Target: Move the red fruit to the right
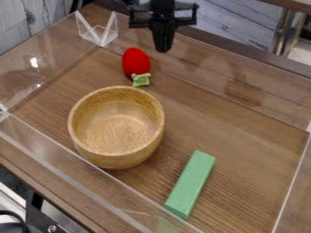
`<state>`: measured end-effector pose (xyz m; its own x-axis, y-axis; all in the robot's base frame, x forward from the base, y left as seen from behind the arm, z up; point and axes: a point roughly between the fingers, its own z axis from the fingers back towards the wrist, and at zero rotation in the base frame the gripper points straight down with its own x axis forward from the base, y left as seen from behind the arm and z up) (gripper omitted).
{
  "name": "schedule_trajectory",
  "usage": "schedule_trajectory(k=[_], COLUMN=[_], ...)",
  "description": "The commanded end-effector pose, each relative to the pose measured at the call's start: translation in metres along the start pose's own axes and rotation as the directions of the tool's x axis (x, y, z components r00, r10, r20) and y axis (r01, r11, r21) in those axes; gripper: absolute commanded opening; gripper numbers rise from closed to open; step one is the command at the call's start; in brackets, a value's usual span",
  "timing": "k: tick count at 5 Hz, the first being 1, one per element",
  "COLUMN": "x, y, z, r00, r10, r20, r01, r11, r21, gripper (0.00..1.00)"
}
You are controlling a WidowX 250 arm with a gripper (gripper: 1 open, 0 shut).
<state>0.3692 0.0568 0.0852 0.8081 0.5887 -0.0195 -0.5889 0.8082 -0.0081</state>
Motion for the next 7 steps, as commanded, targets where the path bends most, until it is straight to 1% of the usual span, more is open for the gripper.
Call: schedule_trajectory(k=[1,3,4,5,7], x=[-0.004,-0.008,-0.007,-0.006,-0.011], y=[-0.008,-0.019,-0.019,-0.019,-0.009], z=[-0.002,-0.044,-0.043,-0.038,-0.025], r00=[0.996,0.995,0.998,1.000,0.998], r10=[-0.084,-0.094,-0.048,0.003,0.057], r20=[0.040,0.036,0.029,0.020,-0.001], r01=[0.084,0.094,0.049,-0.003,-0.057], r11=[0.996,0.996,0.999,1.000,0.995], r21=[-0.001,0.004,-0.002,-0.011,-0.076], gripper=[0.00,0.00,1.00,1.00,1.00])
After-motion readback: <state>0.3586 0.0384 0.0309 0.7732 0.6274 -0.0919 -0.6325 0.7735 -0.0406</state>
